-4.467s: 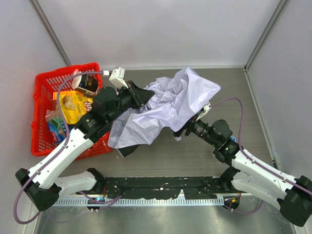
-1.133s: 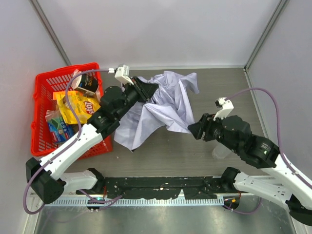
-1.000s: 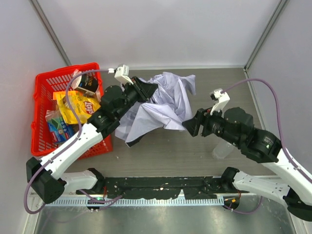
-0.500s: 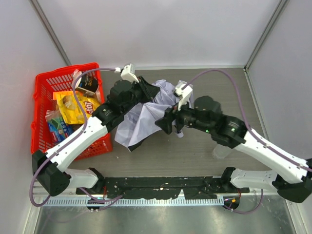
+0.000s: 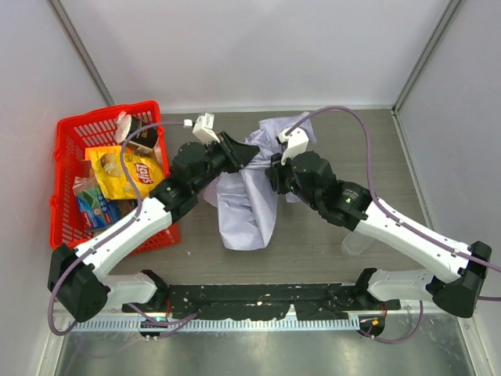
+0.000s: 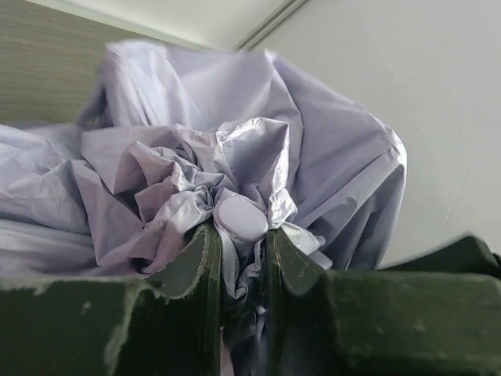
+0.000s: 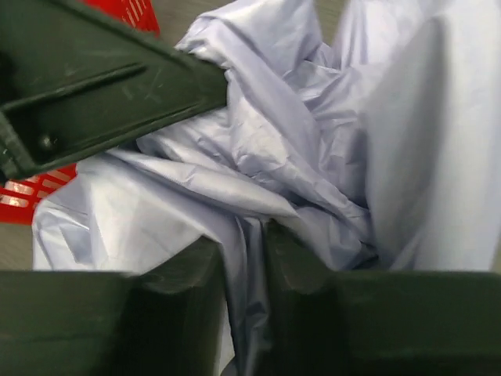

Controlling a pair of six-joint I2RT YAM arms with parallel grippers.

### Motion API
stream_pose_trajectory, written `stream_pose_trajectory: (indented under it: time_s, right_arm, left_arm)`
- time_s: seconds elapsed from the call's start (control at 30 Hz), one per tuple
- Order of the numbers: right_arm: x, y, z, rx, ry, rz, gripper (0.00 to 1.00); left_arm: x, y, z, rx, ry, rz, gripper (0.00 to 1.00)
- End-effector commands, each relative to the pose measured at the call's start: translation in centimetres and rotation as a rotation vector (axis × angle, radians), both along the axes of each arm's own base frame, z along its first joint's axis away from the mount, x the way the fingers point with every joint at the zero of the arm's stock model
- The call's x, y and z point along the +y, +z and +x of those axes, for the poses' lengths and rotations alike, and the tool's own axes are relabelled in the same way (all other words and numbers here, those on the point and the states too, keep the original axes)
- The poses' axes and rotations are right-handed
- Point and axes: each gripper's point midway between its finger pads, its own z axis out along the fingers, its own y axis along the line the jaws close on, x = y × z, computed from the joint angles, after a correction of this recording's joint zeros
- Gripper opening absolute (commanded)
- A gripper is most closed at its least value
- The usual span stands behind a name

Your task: Put away the umbrella

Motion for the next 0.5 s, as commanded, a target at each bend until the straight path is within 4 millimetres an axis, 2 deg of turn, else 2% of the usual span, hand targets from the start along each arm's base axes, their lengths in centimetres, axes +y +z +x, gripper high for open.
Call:
stream_pose_trajectory:
  time_s: [0.0, 0.03, 0.07, 0.1, 0.13, 0.17, 0.2, 0.3, 0.4, 0.43, 0.47]
  right_arm:
    - [0.8, 2.6, -0.5, -0.007, 0.05, 0.171, 0.44]
    - [1.8, 2.6, -1.8, 0.023, 0.138, 0.18, 0.53]
    - [1.8, 2.9, -2.6, 0.031, 0.177, 0.18, 0.62]
    - [1.7, 2.8, -3.8, 0.054, 0.221, 0.176, 0.64]
    - [0.9, 4.0, -4.6, 0.046, 0.222, 0.208, 0.68]
    - [0.1, 4.0, -5.3, 0.063, 0.218, 0.203, 0.7]
    - [-1.0, 5.4, -6.4, 0.051, 0.22, 0.251, 0.73]
    - [-2.7, 4.9, -9.1, 0.069, 0.271, 0.28, 0.78]
    - [-4.1, 3.6, -9.9, 0.042, 0.297, 0.191, 0.79]
    - [-4.1, 3.5, -10.4, 0.027, 0.342, 0.163, 0.78]
    - [-5.6, 3.4, -9.0, 0.009, 0.237, 0.122, 0.78]
  left_arm:
    - [0.1, 6.7, -2.6, -0.183, -0.085, -0.2, 0.0]
    - [0.2, 6.3, -2.5, -0.168, -0.077, -0.192, 0.0]
    - [0.2, 6.2, -2.4, -0.159, -0.069, -0.184, 0.0]
    - [0.4, 5.9, -2.2, -0.153, -0.057, -0.168, 0.0]
    - [0.6, 5.7, -2.0, -0.143, -0.043, -0.15, 0.0]
    - [0.8, 5.4, -1.7, -0.129, -0.019, -0.134, 0.0]
    - [1.2, 4.8, -1.3, -0.107, 0.01, -0.113, 0.0]
    - [1.8, 4.4, -0.8, -0.082, 0.05, -0.102, 0.0]
    - [1.6, 3.8, -0.3, -0.034, 0.05, -0.074, 0.0]
    - [1.4, 3.7, -0.2, -0.023, 0.037, -0.069, 0.0]
    - [1.2, 3.6, -0.3, -0.013, 0.023, -0.068, 0.0]
